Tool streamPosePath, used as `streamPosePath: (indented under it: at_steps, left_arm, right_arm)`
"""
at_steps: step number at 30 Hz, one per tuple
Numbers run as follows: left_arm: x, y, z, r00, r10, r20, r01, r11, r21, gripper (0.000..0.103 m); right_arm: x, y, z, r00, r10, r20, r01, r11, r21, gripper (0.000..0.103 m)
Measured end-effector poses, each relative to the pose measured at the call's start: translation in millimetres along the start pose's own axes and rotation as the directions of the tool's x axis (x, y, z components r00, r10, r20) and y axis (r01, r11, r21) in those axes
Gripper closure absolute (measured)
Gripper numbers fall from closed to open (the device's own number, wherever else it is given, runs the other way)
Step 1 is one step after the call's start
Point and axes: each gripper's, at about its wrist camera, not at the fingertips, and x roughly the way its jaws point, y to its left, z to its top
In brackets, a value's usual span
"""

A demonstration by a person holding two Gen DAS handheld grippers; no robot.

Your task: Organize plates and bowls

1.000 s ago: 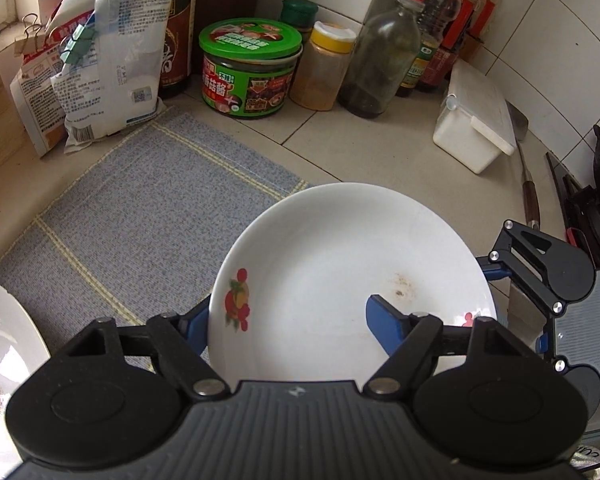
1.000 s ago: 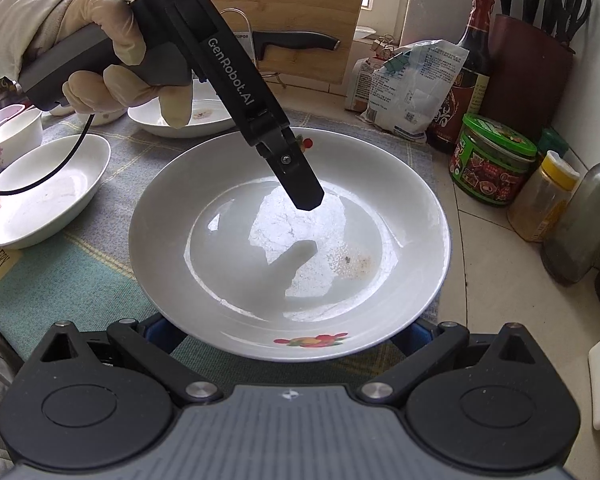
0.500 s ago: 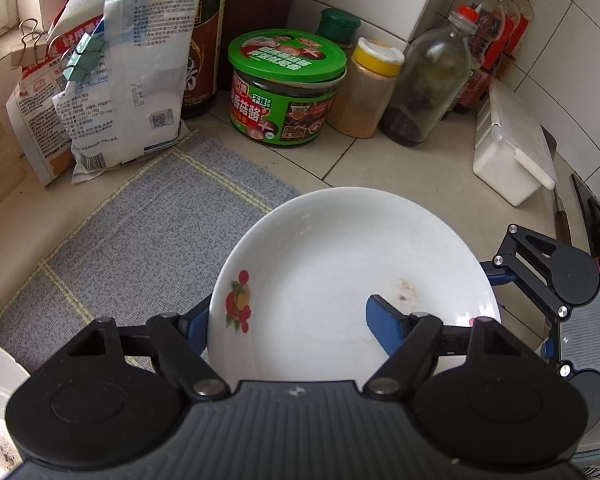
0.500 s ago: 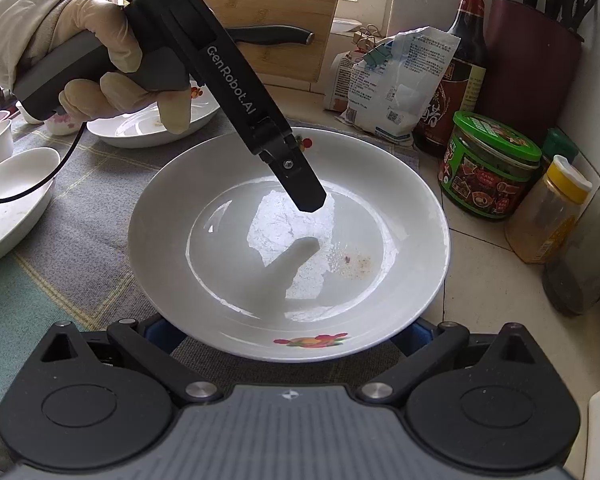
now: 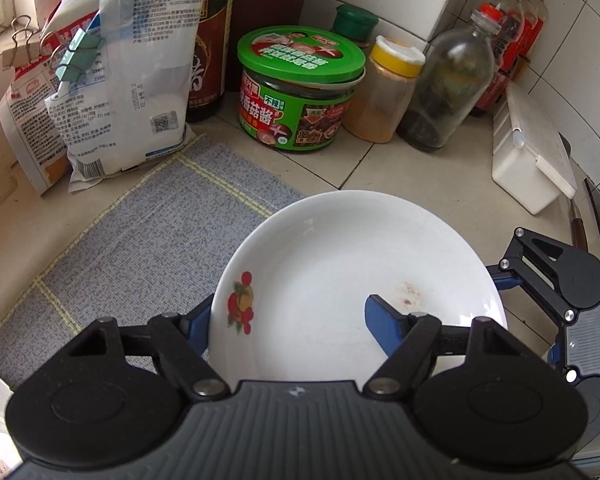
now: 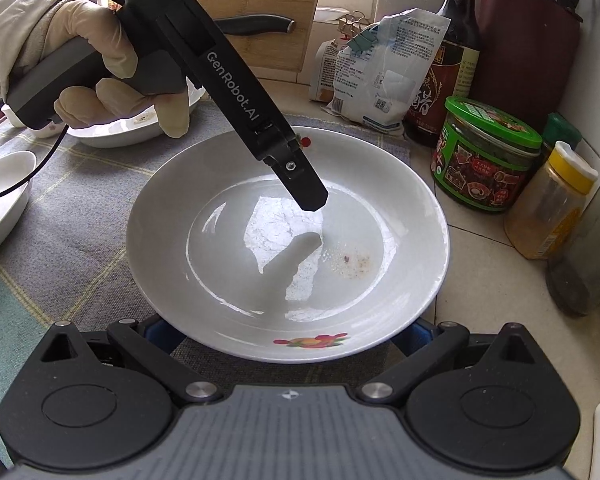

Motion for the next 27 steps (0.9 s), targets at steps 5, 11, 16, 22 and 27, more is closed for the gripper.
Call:
streamPosePath:
  at_steps: [5,11,16,22,27]
  left_arm:
    - [5,0,0,1.000,0.009,-0.001,-0.009,1.000,-0.005,0.027]
    - [4,-3,-3,0.999,0.033,0.010,-0.033,0.999,0.013,0.023]
    - [-15,-7,-7,0.996,0.066,0.052,-0.066,0.998,0.009,0.019]
    - [-60,-20,-22,0.985,0.112,0.132,-0.110,0.994,-0.019,0.019]
    - [-110,-37,-44,0.958,0.184,0.221,-0.173,0.982,-0.070,0.013]
  right_arm:
    - [3,0,0,1.000,-0.007,-0.011,0.007,1.000,0.016,0.000]
    - [2,1,-1,1.000,-0.011,-0.010,0.011,1.000,0.017,0.000]
    - [-4,1,-4,1.000,-0.011,-0.012,0.012,0.999,0.048,0.000]
    - [-25,9,-7,0.998,-0.052,-0.026,0.053,0.996,0.074,0.000]
    - [-48,19,-3,0.998,-0.063,0.013,0.061,0.988,0.140,0.000]
